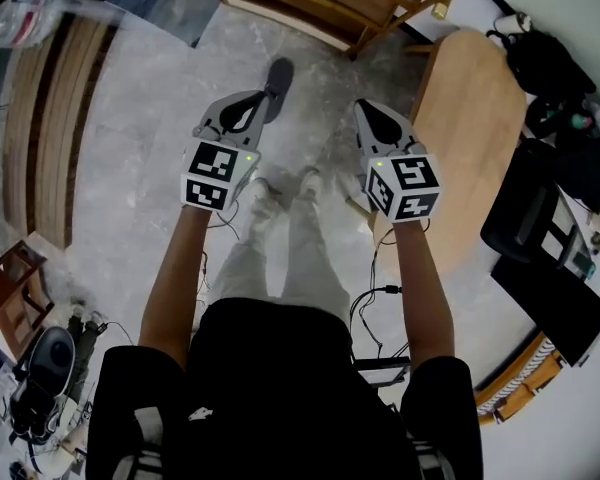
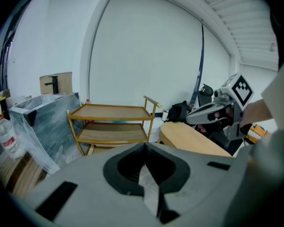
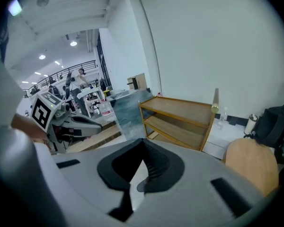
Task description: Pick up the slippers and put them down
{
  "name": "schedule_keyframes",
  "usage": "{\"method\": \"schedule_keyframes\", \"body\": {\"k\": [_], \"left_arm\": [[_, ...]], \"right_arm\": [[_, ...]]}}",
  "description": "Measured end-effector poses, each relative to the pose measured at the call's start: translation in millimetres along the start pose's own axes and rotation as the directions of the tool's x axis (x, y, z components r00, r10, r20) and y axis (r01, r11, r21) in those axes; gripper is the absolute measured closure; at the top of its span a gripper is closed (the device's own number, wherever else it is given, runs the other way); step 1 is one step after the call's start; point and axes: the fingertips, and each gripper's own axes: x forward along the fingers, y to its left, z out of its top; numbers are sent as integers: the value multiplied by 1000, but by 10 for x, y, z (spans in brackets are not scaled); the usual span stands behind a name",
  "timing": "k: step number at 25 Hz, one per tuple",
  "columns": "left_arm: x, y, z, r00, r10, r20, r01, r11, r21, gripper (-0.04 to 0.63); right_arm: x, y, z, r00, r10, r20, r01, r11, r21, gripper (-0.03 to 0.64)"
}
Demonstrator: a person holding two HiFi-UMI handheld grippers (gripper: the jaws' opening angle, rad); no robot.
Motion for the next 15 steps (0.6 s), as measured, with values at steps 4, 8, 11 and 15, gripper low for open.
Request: {"method": "schedule_keyframes", "body": {"k": [4, 8, 11, 15], "left_arm": [[-332, -45, 210, 999, -9, 35, 9, 1000, 4, 588], [-627, -77, 441, 994, -10, 106, 8, 1000, 22, 589], [-902, -164, 642, 988, -43, 150, 44, 999, -5, 588], [-1283, -299, 910, 975, -67, 214, 68, 998, 2, 588]], "right_arm": [[-251, 190, 215, 999, -24, 37, 25, 1000, -17, 618], [-522, 394, 423, 996, -43, 75, 48, 997, -57, 618], [-735, 549, 595, 992, -60, 108, 69, 994, -82, 618], [-995, 752, 743, 985, -74, 155, 89, 992, -94, 618]]}}
